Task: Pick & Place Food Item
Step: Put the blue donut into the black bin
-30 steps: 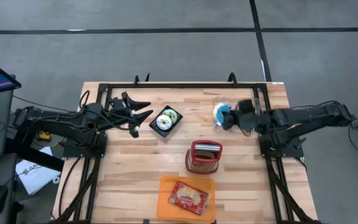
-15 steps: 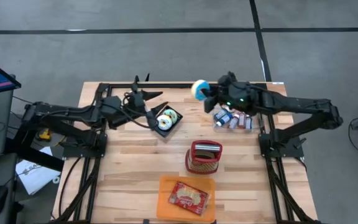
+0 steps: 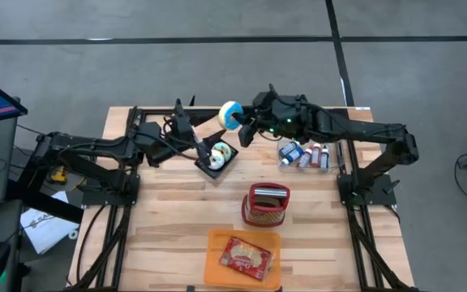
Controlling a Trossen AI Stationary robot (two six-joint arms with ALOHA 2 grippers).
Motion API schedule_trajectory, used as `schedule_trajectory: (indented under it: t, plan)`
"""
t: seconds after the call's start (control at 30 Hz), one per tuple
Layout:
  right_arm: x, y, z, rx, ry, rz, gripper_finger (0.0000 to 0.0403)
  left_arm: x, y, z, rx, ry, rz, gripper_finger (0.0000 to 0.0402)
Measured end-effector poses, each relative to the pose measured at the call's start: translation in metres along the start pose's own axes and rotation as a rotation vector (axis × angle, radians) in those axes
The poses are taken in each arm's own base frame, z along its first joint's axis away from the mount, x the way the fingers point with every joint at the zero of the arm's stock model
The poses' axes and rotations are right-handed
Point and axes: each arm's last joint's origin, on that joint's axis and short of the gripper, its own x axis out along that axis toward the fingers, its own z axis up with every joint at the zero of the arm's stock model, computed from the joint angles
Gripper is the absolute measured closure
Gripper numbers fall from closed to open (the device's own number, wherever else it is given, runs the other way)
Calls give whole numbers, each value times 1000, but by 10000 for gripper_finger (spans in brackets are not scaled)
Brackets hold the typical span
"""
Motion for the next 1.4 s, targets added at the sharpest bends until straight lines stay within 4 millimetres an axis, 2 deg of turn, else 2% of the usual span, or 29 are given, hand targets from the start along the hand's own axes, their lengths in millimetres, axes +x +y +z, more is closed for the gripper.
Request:
schedule_trajectory:
  t: [0.17, 0.33, 0.83, 1.03, 1.17, 1.4]
  plan:
    - [4, 7, 2, -10, -3, 26, 300, 2, 3, 0, -68, 1, 6, 125]
    - [4, 10, 1, -14, -4, 29, 301, 4, 8, -1, -125, 1, 25, 135]
    - [5, 10, 1, -13, -6, 25, 301, 5, 9, -1, -171, 3, 53, 296]
    - [3, 13, 1, -28, -6, 46, 298, 5, 10, -2, -174, 2, 63, 337]
    - [3, 15, 0, -30, -3, 57, 277, 5, 10, -2, -169, 7, 79, 342]
    - [1, 15, 1, -11, 0, 65, 199, -1, 17, -3, -110, 55, 149, 337]
